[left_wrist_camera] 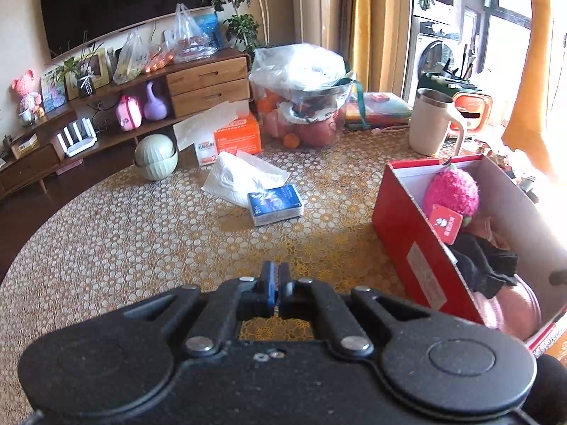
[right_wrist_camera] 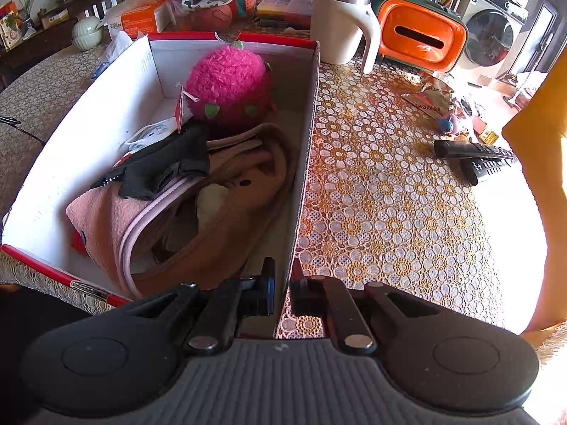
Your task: Organize objects
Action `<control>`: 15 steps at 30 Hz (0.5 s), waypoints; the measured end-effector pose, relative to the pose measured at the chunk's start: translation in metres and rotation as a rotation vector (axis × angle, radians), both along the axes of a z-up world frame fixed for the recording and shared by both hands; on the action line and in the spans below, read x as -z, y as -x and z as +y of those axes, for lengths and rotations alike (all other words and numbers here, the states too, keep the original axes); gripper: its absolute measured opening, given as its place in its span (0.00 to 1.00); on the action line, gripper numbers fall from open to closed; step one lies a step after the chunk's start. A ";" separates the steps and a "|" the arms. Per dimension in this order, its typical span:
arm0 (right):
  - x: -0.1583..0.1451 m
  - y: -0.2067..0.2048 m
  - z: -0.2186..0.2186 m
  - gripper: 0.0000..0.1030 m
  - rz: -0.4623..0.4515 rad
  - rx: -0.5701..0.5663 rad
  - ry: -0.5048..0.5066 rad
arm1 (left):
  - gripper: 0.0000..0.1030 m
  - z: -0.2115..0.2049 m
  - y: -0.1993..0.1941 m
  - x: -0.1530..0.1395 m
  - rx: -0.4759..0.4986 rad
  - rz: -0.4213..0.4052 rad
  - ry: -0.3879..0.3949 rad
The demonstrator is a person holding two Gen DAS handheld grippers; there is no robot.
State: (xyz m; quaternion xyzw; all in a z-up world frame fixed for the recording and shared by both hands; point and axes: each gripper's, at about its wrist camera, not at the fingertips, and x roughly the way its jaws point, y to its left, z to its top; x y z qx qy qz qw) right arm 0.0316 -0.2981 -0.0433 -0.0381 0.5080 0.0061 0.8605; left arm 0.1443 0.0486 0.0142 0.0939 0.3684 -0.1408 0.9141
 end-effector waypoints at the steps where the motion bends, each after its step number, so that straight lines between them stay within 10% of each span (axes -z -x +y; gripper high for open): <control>1: 0.000 0.000 0.000 0.07 -0.002 0.000 -0.003 | 0.00 -0.005 0.002 -0.006 0.016 -0.007 0.001; 15: 0.000 -0.001 -0.003 0.07 -0.014 -0.002 -0.025 | 0.00 -0.108 0.016 -0.067 0.269 -0.099 0.068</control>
